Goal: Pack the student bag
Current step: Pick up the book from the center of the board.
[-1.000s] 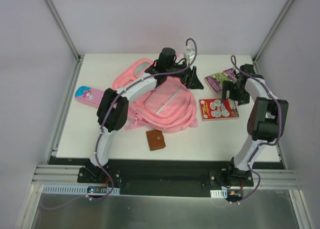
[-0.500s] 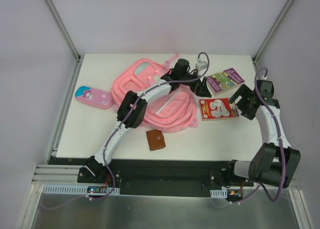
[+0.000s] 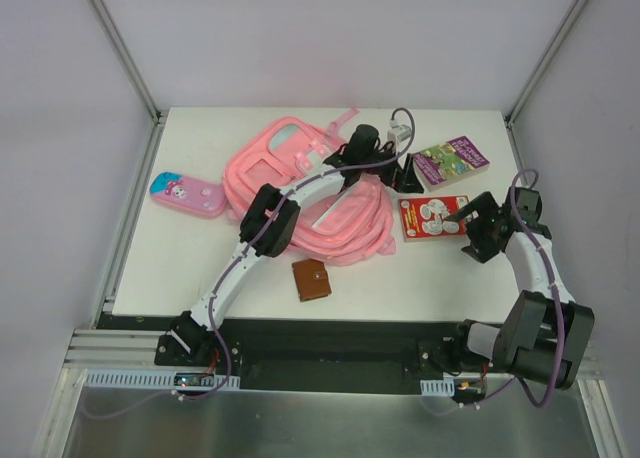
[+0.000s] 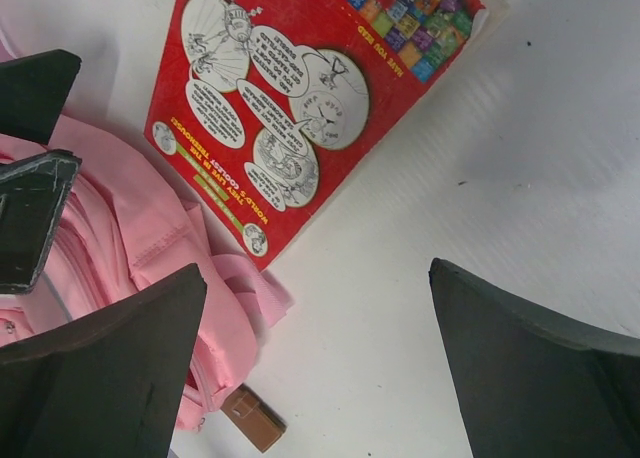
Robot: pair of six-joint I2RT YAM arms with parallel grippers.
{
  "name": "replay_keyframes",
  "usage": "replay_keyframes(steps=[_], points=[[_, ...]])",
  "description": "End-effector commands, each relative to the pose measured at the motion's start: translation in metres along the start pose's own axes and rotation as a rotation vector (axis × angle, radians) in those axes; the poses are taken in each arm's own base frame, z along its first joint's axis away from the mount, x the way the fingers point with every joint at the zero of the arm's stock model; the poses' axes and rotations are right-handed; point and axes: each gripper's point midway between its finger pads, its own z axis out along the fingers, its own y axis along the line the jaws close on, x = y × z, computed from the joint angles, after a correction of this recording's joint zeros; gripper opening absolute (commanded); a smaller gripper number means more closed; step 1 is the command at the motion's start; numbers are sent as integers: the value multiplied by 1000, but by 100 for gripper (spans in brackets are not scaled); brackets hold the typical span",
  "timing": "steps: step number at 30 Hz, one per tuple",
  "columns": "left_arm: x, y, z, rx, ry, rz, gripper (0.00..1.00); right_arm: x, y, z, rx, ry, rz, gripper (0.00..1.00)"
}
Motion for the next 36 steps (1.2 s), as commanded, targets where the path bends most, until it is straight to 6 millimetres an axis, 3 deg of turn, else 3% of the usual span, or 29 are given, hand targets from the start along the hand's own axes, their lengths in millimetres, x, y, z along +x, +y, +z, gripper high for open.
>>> replay_keyframes(steps=[1, 2, 7, 13, 18, 19, 25, 31, 36], points=[[-9, -19, 3, 72, -2, -82, 99, -10, 11, 2, -48, -28, 31, 96], [4, -19, 6, 104, 30, -116, 99, -10, 10, 4, -43, -25, 33, 96], [31, -21, 10, 138, 98, -232, 99, -9, 12, 10, -55, -7, 52, 96], [44, -19, 15, 61, 125, -196, 99, -9, 11, 19, -57, 8, 67, 96], [53, -34, 10, 87, 166, -195, 98, -4, 4, 32, -41, 15, 122, 96], [63, -36, 10, 91, 187, -192, 98, -6, 1, 37, -29, 12, 144, 96], [73, -54, 3, 118, 225, -197, 91, -12, -10, 58, 20, -7, 224, 96], [74, -73, 3, 160, 243, -174, 89, -17, -3, 72, -12, 4, 238, 99], [70, -84, 5, 208, 250, -173, 89, -5, -14, 79, -8, 37, 218, 88]])
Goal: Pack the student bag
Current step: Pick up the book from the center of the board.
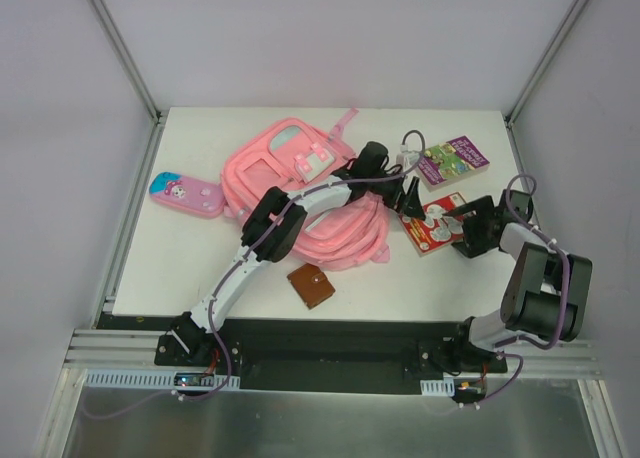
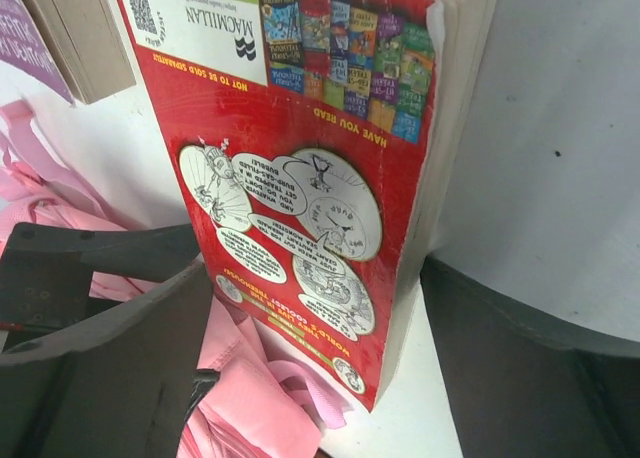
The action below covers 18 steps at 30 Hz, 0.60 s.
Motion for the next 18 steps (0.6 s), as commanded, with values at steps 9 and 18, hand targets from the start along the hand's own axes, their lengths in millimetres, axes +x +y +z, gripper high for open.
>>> replay_keyframes(steps=[9, 18], points=[[13, -45, 2, 146, 105, -21, 89, 18, 2, 19, -141, 79, -145, 55], [11, -47, 3, 156, 103, -17, 89, 22, 18, 19, -249, 100, -205, 46]])
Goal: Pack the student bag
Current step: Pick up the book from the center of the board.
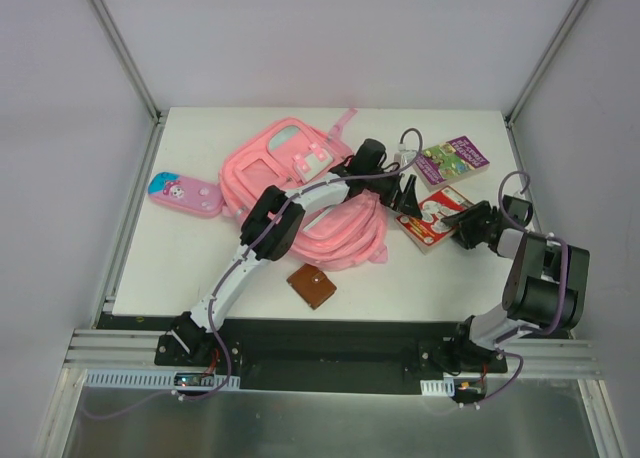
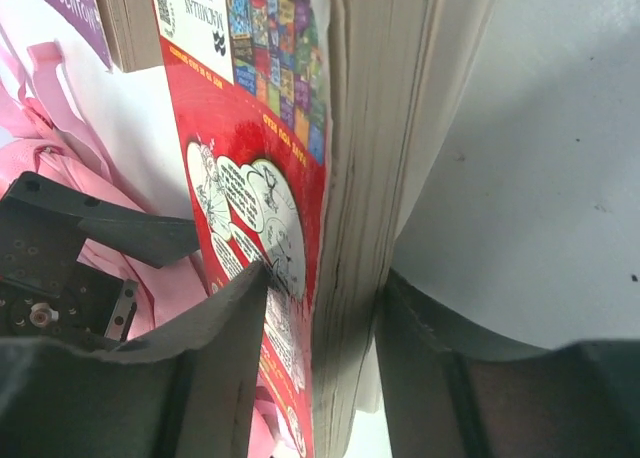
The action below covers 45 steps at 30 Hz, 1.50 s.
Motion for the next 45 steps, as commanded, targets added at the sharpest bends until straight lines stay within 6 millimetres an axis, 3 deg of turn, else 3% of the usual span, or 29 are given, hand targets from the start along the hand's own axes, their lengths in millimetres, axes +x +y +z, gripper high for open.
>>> replay_keyframes(steps=[1, 2, 4, 6, 7, 10, 11, 14, 16, 18, 19, 21, 22, 24, 25, 27, 28, 30, 31, 32, 34, 35, 37, 38, 42, 45], points=[[12, -46, 13, 135, 78, 19, 89, 23, 12, 6, -87, 90, -44, 42], [11, -46, 13, 133, 77, 20, 89, 23, 13, 6, -94, 90, -47, 31], [11, -44, 13, 132, 77, 17, 89, 24, 16, 5, -110, 98, -62, 27], [13, -45, 13, 136, 81, 16, 88, 24, 20, 1, -128, 95, -81, 47], [13, -46, 13, 138, 82, 16, 88, 23, 22, 0, -134, 92, -92, 50], [11, -46, 13, 136, 79, 19, 88, 20, 25, -4, -136, 70, -106, 36], [9, -48, 11, 137, 74, 24, 88, 21, 24, -6, -124, 74, -108, 24], [3, -54, 8, 127, 61, 42, 87, 16, 28, -13, -110, 53, -135, 1], [-8, -66, 0, 120, 39, 76, 89, 6, 35, -23, -101, 7, -166, 1], [-16, -65, -8, 86, 14, 93, 91, -1, 37, -37, -66, -47, -199, 1], [-29, -80, -16, 84, -13, 125, 93, -10, 43, -44, -68, -83, -216, 1], [-44, -81, -30, 38, -58, 142, 99, -14, 43, -60, -35, -118, -237, 1], [-59, -98, -43, 33, -91, 179, 99, -19, 49, -67, -41, -136, -242, 1], [-75, -102, -61, -19, -141, 212, 99, -21, 52, -78, -42, -145, -250, 1], [-89, -121, -77, -37, -179, 246, 99, -23, 53, -82, -38, -150, -253, 1], [-98, -115, -96, -136, -226, 255, 99, -24, 56, -91, -36, -158, -263, 1], [-107, -132, -113, -164, -257, 278, 99, -25, 56, -94, -37, -166, -263, 1], [-88, -116, -129, -266, -248, 206, 99, -25, 61, -101, -48, -176, -270, 1], [-93, -130, -147, -325, -302, 220, 99, -25, 62, -103, -52, -178, -269, 1], [-63, -110, -150, -381, -266, 164, 99, -24, 62, -105, -51, -177, -269, 1], [-54, -120, -173, -463, -316, 147, 99, -25, 66, -111, -59, -191, -280, 1], [-30, -108, -175, -495, -284, 108, 99, -24, 66, -112, -56, -188, -277, 1], [-17, -118, -185, -508, -276, 136, 99, -25, 69, -117, -67, -197, -282, 1], [-3, -111, -186, -528, -239, 173, 99, -24, 71, -117, -71, -195, -284, 1], [24, -114, -183, -502, -127, 279, 99, -22, 79, -122, -98, -179, -295, 1], [37, -103, -181, -539, -42, 308, 99, -20, 80, -124, -105, -181, -295, 1]])
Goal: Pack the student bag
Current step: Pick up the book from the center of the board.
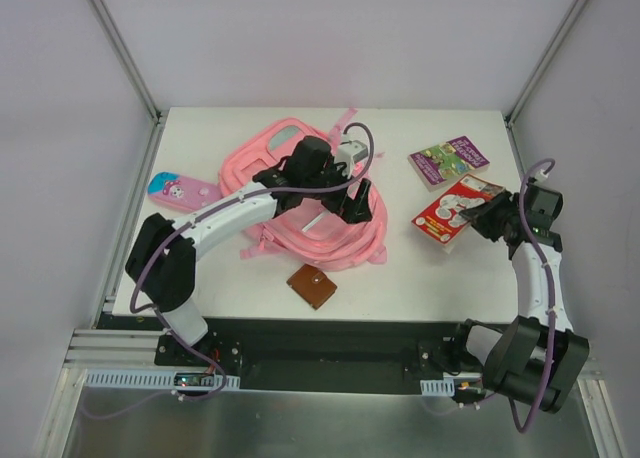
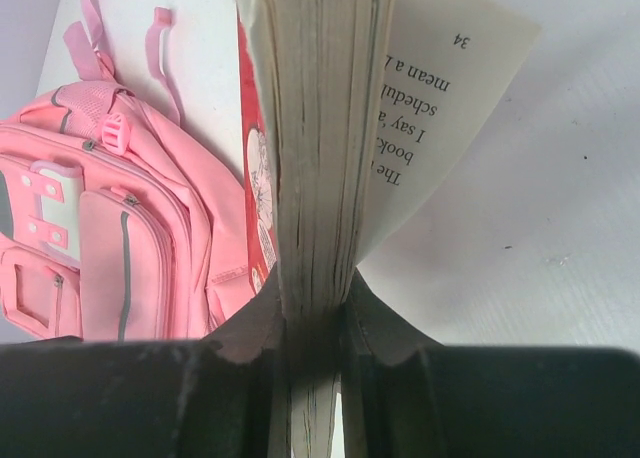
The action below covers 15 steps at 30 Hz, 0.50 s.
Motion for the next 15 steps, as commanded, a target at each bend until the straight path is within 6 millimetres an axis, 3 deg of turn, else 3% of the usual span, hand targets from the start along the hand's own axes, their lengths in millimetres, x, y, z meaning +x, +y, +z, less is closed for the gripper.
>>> replay_keyframes(steps=[1, 5, 13, 15], points=[[35, 14, 3, -58, 148, 117, 95, -20, 27, -17, -84, -63, -43, 1], [42, 14, 8, -66, 187, 147, 92, -16, 26, -16, -86, -53, -38, 1], [58, -8, 32, -21, 248, 219, 92, -15, 26, -14, -90, -39, -29, 1], [63, -9, 36, -12, 263, 204, 87, -15, 26, -13, -91, -36, -27, 1]])
